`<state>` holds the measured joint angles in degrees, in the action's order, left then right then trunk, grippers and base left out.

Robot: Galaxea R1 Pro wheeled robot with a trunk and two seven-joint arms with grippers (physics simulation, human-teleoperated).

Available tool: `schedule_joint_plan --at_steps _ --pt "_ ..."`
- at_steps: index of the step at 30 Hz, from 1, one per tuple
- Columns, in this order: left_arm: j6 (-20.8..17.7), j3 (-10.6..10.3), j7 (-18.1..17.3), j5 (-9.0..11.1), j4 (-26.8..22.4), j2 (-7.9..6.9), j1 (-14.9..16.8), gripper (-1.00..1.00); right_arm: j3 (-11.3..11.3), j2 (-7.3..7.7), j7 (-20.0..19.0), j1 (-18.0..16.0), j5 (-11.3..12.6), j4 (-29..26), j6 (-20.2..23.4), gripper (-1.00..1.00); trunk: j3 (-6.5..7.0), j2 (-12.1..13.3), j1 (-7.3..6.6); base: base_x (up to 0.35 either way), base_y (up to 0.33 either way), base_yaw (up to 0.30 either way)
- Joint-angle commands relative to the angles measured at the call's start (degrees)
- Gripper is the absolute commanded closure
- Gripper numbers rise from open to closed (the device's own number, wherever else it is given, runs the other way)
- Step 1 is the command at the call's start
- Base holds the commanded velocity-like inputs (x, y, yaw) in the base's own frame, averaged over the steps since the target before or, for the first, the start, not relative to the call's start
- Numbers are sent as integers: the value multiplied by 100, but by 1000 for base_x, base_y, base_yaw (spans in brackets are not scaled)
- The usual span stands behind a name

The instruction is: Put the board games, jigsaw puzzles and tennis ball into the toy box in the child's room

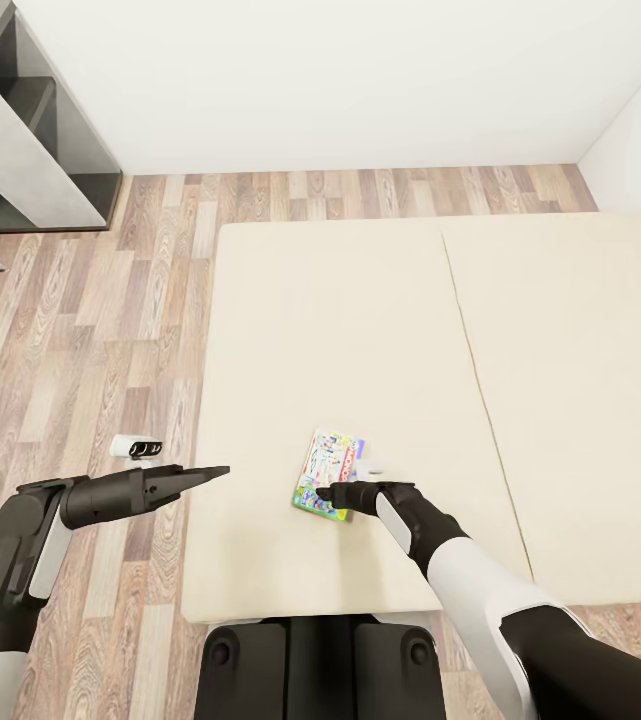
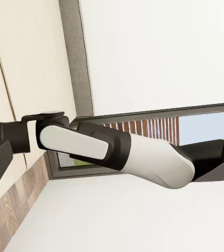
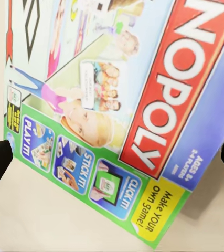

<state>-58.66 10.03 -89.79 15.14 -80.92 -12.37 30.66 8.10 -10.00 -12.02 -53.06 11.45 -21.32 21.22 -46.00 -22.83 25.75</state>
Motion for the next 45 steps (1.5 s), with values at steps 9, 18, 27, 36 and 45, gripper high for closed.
schedule_joint_plan --at_steps 9,18,27,36,45 --pt "-65 6 -21 -2 -3 -8 -3 -100 8 0 83 -6 42 -323 934 -100 -6 -9 3 0 0 0" --pt "-67 7 -21 -11 -3 -11 -1 -100 7 0 574 -48 45 -1270 1862 -100 -6 -9 3 0 0 0" --pt "-67 8 -21 -11 -3 -11 -1 -100 7 0 693 -86 44 -1343 1952 -100 -6 -9 3 0 0 0" --pt "-66 8 -21 -11 -3 -11 1 -100 -1 0 700 -215 42 -1429 1932 -100 -6 -9 3 0 0 0" --pt "-65 14 -21 -11 -2 -11 0 -100 -2 0 701 -287 17 -1435 1619 -100 -6 -9 3 0 0 0"
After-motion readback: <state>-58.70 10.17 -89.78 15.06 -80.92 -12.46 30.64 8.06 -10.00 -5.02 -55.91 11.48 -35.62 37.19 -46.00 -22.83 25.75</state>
